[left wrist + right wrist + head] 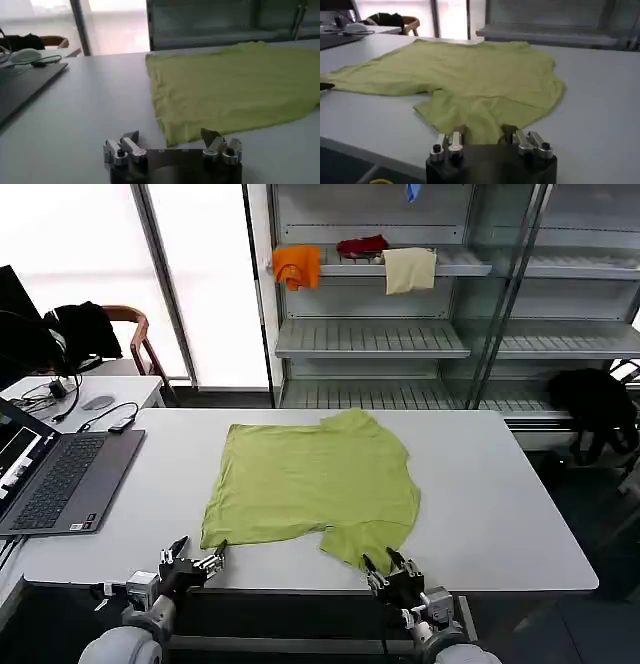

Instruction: Fold and organize the clothes.

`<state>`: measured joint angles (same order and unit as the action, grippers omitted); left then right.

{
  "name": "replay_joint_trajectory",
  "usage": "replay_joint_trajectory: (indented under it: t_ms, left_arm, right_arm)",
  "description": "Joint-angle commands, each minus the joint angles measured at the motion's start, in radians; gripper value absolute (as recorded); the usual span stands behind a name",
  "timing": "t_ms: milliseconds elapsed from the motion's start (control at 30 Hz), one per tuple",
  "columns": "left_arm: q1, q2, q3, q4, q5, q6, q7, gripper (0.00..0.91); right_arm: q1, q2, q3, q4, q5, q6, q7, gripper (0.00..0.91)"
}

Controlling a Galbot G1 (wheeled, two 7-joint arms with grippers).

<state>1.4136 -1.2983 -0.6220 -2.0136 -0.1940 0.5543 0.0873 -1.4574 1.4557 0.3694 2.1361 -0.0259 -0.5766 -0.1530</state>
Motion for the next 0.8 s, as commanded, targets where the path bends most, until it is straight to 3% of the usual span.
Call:
replay_joint_trajectory:
  t_ms: [33,433,800]
  left_arm:
    - [0.000,0.000,0.002,0.017,0.014,-0.001,0.003,0.010]
    - [-0.011,0.014,-0.003,0.025,-0.015,-0.017,0.001,0.010]
    - [0.006,0.035,-0.018,-0.023,-0.051,-0.031,0.018,0.010]
  right_arm:
    - [-0.001,-0.001,0.000,-0.001,-0.006,0.000,-0.006,0.000]
    - [0.005,0.007,0.008,0.008,-0.001,0.012,-0.004,0.000]
    - [0.023,0.019,0.067,0.025,0.026,0.021,-0.038,0.000]
